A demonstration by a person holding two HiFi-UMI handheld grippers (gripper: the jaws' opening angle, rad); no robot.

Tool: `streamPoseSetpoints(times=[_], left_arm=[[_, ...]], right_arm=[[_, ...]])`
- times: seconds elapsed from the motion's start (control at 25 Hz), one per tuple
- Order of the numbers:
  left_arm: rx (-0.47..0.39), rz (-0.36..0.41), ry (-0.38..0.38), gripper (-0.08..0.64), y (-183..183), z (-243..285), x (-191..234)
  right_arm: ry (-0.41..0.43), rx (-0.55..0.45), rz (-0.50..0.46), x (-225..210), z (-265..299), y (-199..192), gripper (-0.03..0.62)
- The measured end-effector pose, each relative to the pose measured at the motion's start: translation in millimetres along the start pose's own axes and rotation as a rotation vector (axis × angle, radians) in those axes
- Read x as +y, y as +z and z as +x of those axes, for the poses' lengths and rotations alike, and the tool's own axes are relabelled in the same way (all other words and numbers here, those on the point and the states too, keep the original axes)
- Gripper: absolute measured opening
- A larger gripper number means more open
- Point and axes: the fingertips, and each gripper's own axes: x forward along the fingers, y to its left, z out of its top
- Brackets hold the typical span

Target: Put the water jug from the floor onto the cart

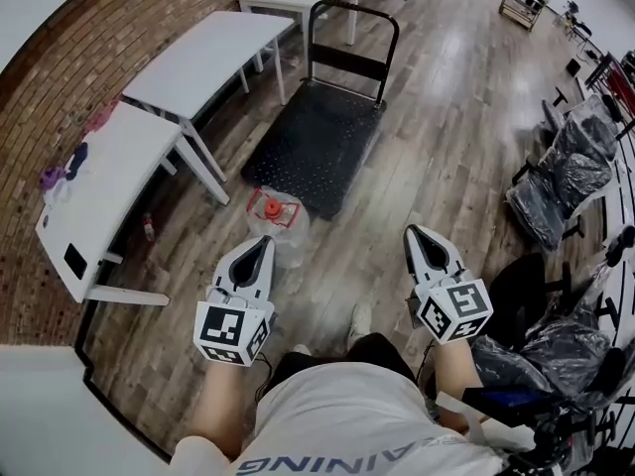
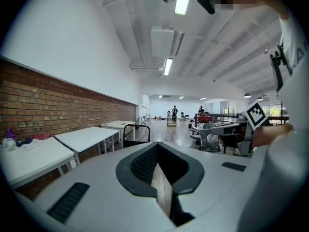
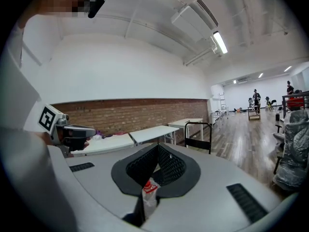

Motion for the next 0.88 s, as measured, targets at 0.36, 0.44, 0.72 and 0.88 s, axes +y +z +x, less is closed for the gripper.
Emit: streamPoseSetpoints(times=[0.36,0.44,0.72,0.88], left_arm=[[0.023,0.019,0.097,0.0,23,81,-4],[0.027,0.014,0.122,0.0,26,92,-4],[0.056,0.003,0.175,0.0,23,117,-6],[0.057,-0.013,0.219,0.0,23,123,18]], right_arm=[[0.049,0.014,0.027,-87,52,5,0.005],[0.069,0.025,0.038,-100,62,4,0.005],[0.117,0.053,0.077,-126,96,-1,0.005],[0.145,0.079,0.074,-121,117,-7,0.005]])
